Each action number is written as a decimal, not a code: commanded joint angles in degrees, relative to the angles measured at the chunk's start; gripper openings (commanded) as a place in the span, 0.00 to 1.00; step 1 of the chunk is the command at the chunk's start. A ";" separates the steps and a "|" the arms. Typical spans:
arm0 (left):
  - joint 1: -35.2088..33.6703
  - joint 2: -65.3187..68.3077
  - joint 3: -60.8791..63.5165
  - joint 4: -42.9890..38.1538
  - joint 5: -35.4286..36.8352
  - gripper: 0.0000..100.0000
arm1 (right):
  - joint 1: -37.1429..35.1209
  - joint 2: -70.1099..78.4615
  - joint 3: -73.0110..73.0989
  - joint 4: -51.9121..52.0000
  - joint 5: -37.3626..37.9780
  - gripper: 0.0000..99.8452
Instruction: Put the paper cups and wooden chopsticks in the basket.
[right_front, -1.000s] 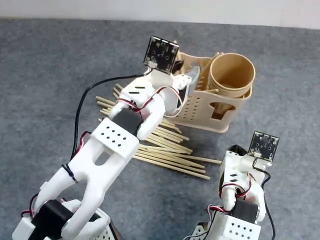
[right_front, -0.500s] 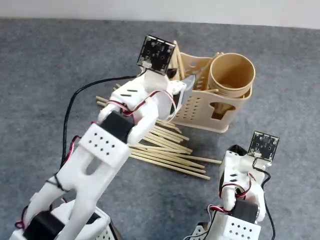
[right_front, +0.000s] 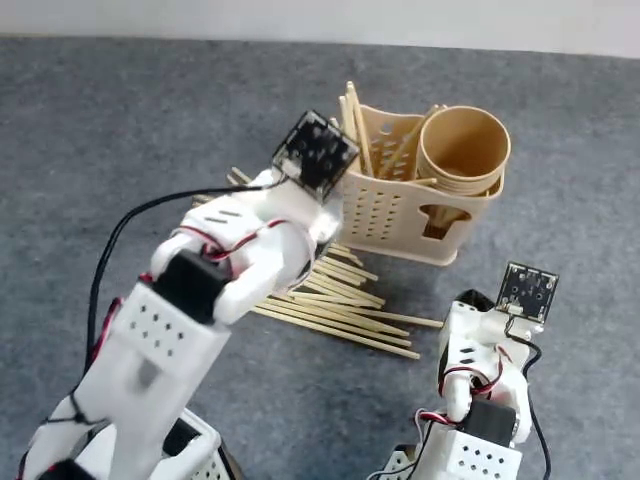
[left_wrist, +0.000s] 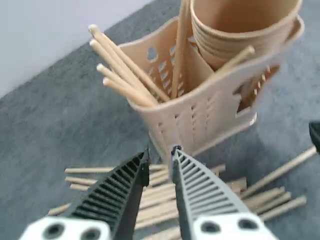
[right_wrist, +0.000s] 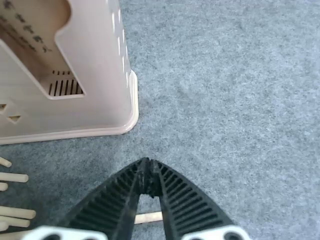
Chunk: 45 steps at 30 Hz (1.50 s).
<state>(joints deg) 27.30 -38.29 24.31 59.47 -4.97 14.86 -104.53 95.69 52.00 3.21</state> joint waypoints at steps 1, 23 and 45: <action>0.84 -4.88 -1.19 7.82 -5.01 0.08 | -0.40 -0.66 7.08 0.13 0.09 0.01; -24.92 -40.57 36.97 9.14 -12.22 0.08 | -0.40 -0.66 7.08 0.22 3.52 0.01; -47.25 -66.59 61.05 8.88 -12.04 0.08 | -1.27 -0.57 -2.59 4.88 24.62 0.01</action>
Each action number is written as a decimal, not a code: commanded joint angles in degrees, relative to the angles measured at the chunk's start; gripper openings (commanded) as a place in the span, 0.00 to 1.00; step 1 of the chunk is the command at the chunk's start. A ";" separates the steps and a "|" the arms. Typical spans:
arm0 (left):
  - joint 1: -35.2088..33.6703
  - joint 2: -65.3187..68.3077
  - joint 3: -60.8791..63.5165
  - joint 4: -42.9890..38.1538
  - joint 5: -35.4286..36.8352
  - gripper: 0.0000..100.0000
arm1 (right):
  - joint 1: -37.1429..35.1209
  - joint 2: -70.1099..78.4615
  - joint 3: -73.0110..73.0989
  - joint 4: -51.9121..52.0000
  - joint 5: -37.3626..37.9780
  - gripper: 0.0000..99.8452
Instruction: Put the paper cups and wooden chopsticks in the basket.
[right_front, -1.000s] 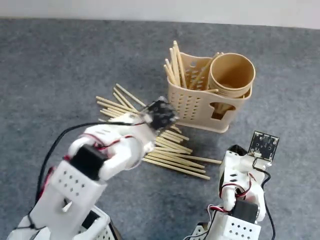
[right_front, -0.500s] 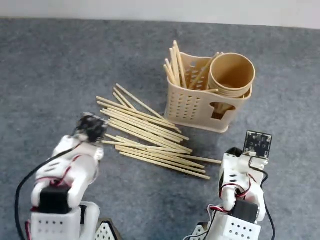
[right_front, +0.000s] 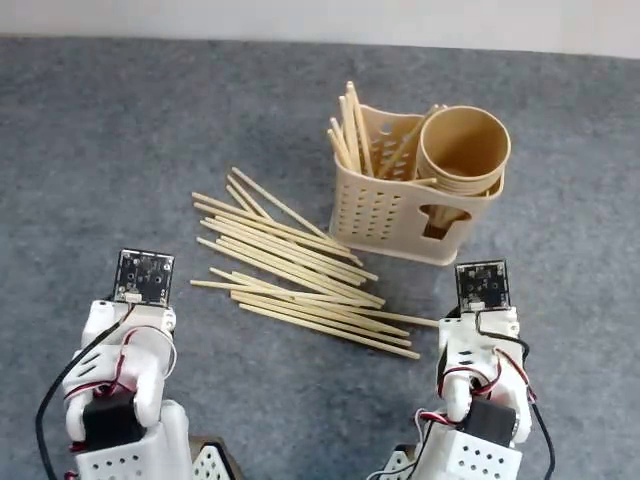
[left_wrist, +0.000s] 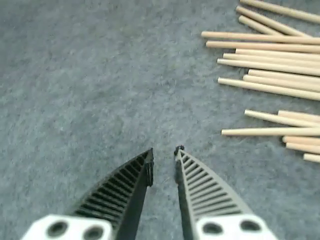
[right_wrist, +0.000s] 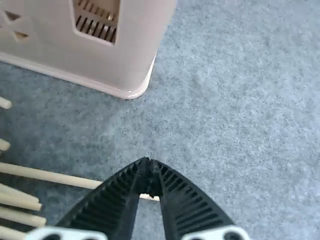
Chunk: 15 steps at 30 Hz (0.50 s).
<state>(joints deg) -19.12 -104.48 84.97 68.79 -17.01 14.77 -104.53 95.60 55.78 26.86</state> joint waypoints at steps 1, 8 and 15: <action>-0.84 -0.40 0.66 -0.97 0.00 0.08 | -2.24 -0.57 -4.97 2.86 1.05 0.01; -0.75 -0.40 1.45 -2.11 -0.09 0.08 | -10.95 0.75 -28.26 17.10 0.70 0.01; -0.84 -0.40 3.30 -5.98 -0.09 0.08 | -20.26 16.57 -37.85 17.80 0.62 0.01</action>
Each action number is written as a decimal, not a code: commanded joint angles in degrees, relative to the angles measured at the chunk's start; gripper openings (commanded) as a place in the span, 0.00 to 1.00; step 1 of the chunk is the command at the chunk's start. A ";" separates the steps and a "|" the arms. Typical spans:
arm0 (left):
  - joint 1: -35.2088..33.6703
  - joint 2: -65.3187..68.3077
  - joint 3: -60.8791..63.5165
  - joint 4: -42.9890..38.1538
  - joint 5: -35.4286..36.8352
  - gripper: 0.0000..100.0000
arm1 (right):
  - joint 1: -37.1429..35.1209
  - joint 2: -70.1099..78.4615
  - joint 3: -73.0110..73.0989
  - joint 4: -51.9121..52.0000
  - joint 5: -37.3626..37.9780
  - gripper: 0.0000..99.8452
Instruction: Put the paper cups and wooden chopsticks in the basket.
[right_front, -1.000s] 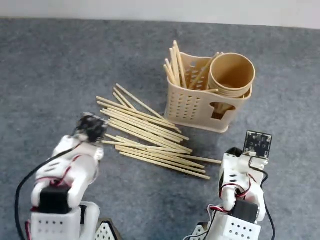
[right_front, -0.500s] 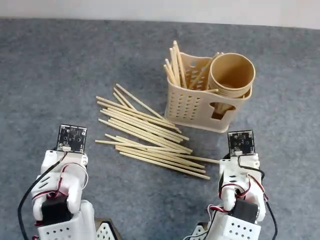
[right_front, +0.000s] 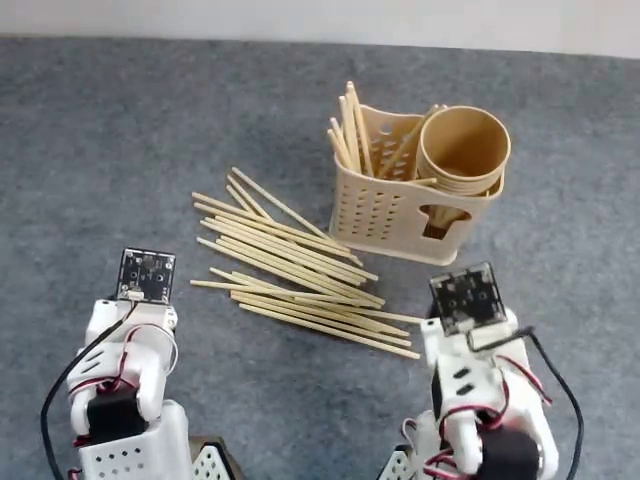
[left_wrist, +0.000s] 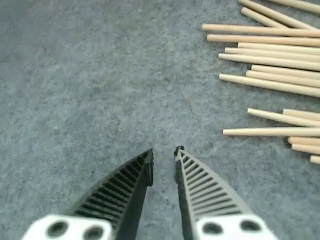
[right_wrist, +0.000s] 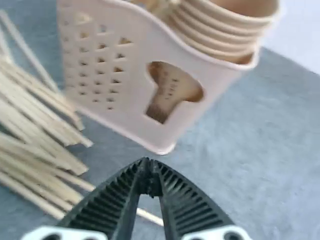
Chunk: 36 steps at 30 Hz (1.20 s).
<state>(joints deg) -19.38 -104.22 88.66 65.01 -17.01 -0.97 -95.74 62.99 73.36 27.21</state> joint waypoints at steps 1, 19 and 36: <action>-0.57 -0.66 -0.31 -2.20 -0.09 0.08 | -6.46 10.59 -6.11 0.22 0.09 0.01; -0.57 -0.57 1.54 -4.48 -0.09 0.09 | -37.32 54.20 -19.03 -1.10 -8.09 0.09; -0.66 -0.57 2.68 -4.48 -0.35 0.09 | -38.29 78.37 -20.00 -18.42 -1.76 0.10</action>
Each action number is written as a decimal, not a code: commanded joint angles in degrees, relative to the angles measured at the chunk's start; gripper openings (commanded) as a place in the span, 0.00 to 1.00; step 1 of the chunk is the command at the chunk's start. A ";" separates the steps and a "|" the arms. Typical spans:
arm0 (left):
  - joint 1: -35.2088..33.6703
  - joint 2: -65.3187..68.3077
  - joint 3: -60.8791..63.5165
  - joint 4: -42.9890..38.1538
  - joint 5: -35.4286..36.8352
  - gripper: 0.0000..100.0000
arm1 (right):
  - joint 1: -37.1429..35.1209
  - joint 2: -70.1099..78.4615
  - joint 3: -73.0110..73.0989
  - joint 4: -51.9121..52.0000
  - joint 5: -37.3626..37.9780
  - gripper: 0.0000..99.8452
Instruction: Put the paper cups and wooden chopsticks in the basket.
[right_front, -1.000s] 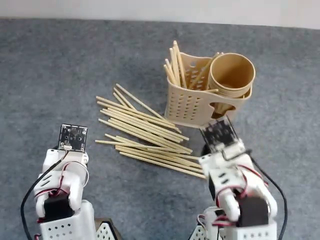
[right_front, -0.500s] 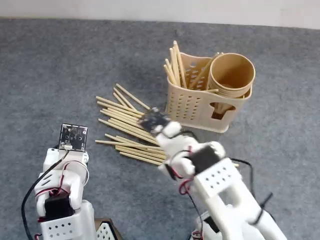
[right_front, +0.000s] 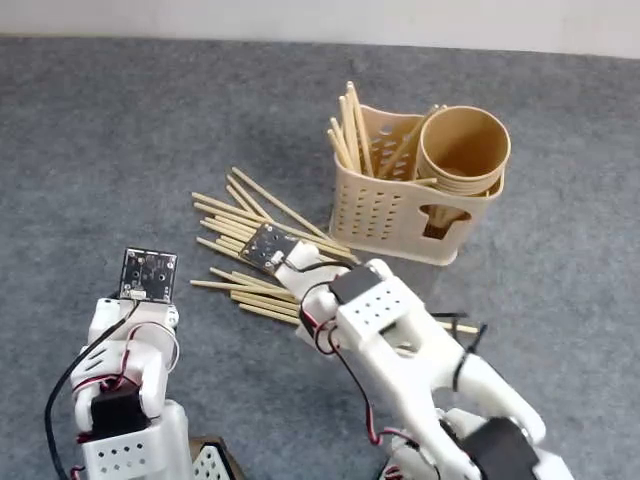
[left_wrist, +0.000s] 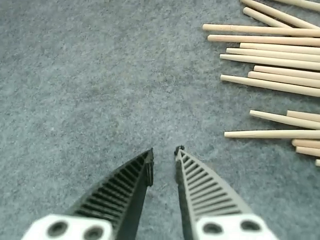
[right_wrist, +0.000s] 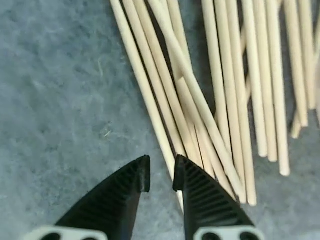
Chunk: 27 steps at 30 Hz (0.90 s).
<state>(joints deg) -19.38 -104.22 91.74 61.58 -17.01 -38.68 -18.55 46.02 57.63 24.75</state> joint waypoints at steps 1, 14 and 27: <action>-0.66 -0.57 -0.31 -1.05 -0.44 0.09 | -0.57 2.15 -3.03 -3.21 0.70 0.10; -0.66 -0.57 -0.04 -1.14 -0.44 0.09 | -0.48 7.87 -2.95 -8.40 0.70 0.10; -0.66 -0.57 0.13 -1.14 -0.44 0.09 | -1.36 9.54 -2.42 -7.34 0.70 0.09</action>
<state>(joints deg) -19.38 -104.22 92.00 61.58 -17.01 -38.68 -9.41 45.49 48.84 24.92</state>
